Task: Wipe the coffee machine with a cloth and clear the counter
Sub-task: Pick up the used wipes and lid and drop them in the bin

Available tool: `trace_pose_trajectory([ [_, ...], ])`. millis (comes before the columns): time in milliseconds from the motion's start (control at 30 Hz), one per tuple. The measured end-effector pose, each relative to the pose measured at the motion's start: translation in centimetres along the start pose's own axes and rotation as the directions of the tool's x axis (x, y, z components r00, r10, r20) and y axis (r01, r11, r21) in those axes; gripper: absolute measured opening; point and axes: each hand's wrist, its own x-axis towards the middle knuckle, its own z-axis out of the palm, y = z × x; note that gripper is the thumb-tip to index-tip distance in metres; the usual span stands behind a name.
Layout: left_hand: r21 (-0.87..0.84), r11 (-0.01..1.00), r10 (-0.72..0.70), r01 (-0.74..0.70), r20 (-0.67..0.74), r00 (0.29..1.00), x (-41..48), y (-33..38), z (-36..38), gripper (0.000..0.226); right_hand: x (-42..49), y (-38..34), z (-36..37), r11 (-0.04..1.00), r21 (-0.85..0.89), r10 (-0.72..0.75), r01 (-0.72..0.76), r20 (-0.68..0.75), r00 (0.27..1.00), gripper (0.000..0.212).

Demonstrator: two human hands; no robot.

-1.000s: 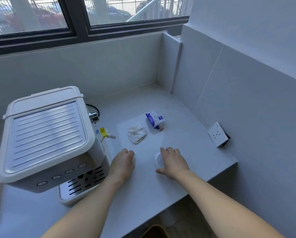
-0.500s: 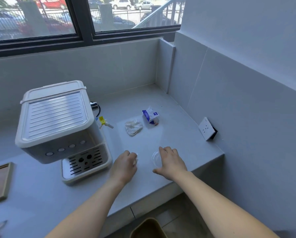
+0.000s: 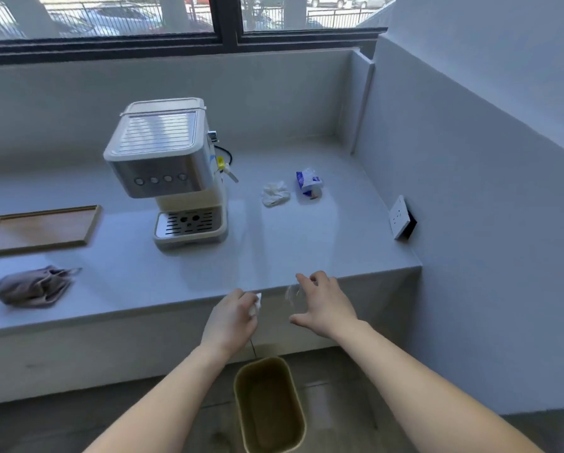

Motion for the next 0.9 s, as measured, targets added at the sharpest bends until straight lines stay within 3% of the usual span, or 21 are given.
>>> trace_pose_trajectory([
  [367, 0.002, 0.990, -0.142, 0.144, 0.187, 0.972, -7.8, -4.3, 5.9, 0.023, -4.8, -0.2, 10.0, 0.999, 0.030, 0.028, -0.034, 0.184, 0.983, 0.091],
  [667, 0.000, 0.964, -0.249, 0.265, 0.343, 0.906, -11.0, -11.4, 18.6, 0.023, -4.0, 2.3, 26.1, 0.992, 0.026, 0.104, -0.124, 0.396, 0.912, 0.094],
  [900, 0.086, 0.957, -0.284, 0.278, 0.485, 0.827, -12.6, -17.9, 27.8, 0.030, -1.7, 4.3, 37.7, 0.990, 0.002, 0.126, -0.142, 0.438, 0.890, 0.096],
])
